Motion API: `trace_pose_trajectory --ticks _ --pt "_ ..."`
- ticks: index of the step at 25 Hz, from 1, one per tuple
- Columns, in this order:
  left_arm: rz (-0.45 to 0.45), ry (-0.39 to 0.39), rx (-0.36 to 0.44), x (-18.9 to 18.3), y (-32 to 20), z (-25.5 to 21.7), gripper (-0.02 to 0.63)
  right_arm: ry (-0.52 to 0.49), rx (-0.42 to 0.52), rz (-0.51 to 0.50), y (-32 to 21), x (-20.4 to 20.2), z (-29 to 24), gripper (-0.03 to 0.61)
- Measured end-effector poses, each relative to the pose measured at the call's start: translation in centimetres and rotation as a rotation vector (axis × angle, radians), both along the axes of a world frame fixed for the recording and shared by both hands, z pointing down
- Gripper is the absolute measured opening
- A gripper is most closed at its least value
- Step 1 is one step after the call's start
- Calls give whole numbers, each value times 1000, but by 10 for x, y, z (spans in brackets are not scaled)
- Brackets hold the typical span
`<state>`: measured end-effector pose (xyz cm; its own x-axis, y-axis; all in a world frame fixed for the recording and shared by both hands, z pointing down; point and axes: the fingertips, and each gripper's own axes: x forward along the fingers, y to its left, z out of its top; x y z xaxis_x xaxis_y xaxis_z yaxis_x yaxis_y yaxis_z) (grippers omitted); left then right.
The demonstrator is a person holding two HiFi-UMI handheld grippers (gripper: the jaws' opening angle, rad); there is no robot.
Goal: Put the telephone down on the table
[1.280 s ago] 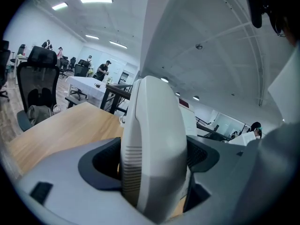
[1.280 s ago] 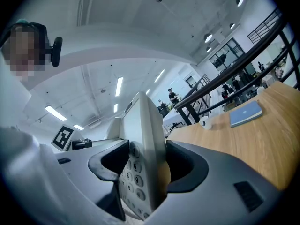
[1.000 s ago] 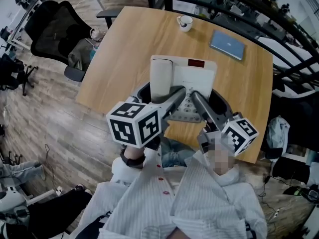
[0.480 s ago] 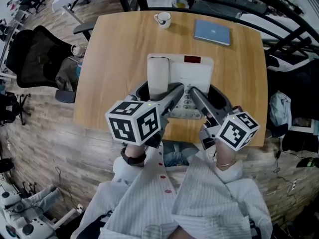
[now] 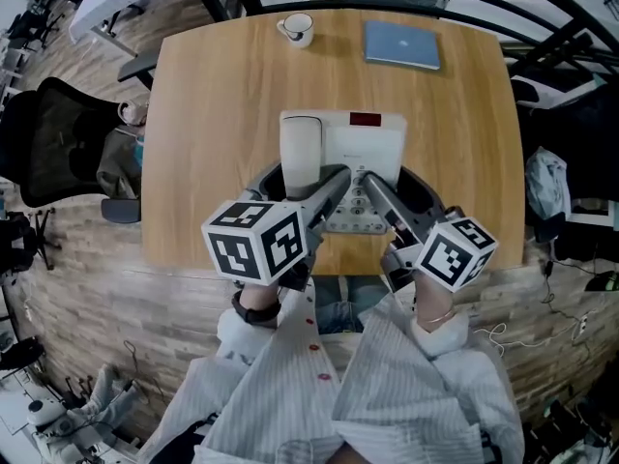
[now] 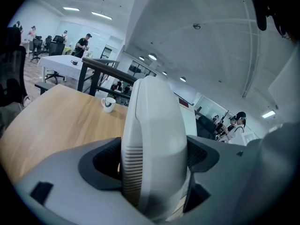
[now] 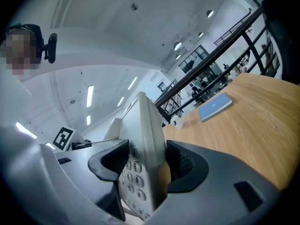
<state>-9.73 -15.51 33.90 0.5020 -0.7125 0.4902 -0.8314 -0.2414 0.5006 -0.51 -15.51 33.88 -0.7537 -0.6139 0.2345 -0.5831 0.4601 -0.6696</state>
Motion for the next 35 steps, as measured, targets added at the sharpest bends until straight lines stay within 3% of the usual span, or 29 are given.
trace_pose_trajectory --ticks 19,35 --pt "18 -13 -160 -18 -31 92 403 0 -174 31 -30 -17 93 268" --pt "-2 9 -290 -12 -61 170 403 45 -310 19 -63 -11 169 268"
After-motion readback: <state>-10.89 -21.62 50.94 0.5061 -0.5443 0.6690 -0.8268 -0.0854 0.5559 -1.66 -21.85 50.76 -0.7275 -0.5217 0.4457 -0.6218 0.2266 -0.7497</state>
